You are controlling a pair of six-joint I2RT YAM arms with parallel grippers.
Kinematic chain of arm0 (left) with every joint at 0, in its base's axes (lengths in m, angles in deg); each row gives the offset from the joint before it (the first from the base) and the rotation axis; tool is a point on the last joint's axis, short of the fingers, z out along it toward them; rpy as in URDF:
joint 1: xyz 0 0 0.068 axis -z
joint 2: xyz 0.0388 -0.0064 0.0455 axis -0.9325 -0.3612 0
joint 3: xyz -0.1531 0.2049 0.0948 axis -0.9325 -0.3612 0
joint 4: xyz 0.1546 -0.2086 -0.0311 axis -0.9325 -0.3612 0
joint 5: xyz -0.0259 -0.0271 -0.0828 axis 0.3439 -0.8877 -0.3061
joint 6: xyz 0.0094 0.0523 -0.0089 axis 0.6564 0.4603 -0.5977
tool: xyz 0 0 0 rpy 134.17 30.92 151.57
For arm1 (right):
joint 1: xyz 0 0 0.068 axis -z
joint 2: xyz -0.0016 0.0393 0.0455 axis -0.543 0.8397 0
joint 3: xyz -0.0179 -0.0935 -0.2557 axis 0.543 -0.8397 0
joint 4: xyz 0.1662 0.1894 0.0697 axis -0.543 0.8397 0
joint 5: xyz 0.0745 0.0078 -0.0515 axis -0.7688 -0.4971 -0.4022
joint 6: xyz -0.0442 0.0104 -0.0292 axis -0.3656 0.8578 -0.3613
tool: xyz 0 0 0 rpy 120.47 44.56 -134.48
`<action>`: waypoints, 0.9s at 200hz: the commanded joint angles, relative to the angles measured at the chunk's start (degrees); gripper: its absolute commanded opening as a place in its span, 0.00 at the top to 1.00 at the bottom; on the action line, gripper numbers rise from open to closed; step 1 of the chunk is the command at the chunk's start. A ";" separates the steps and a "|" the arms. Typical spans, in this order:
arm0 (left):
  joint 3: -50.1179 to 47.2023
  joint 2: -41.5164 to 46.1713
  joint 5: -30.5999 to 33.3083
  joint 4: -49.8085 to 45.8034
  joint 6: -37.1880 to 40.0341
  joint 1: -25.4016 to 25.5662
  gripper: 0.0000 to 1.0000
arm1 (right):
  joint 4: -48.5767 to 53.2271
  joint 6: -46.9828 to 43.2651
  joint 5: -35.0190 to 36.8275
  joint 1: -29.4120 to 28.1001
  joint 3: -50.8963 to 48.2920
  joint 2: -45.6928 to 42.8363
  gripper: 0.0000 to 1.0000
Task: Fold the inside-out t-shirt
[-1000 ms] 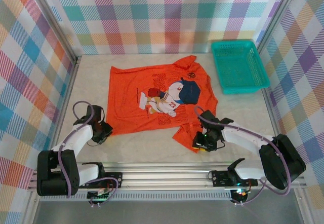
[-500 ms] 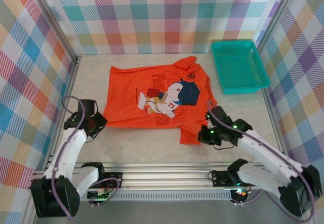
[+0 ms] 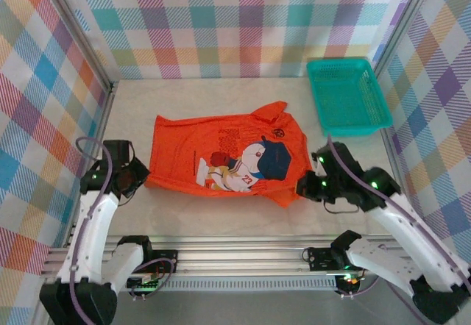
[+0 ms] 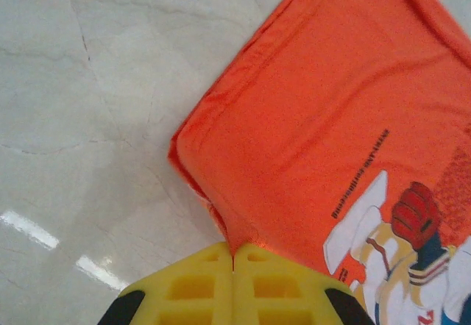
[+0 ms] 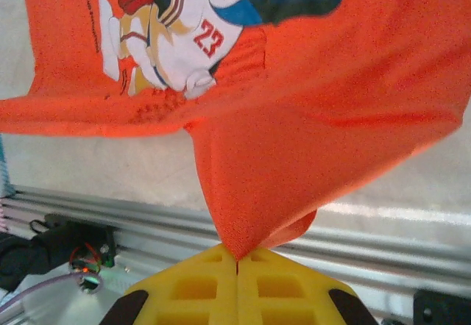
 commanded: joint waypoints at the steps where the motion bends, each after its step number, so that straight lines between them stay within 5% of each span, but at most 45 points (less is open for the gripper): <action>1: 1.05 -6.81 0.68 4.38 0.92 -0.81 1.00 | -6.68 -5.80 2.38 2.51 3.14 9.05 1.00; 62: 6.97 -23.16 2.64 10.92 1.77 -1.51 1.00 | -15.09 -15.64 -0.95 11.24 16.98 30.89 1.00; 180: 15.83 -41.12 2.34 14.04 3.81 -2.22 1.00 | -17.74 -17.12 -4.47 16.73 32.17 56.15 1.00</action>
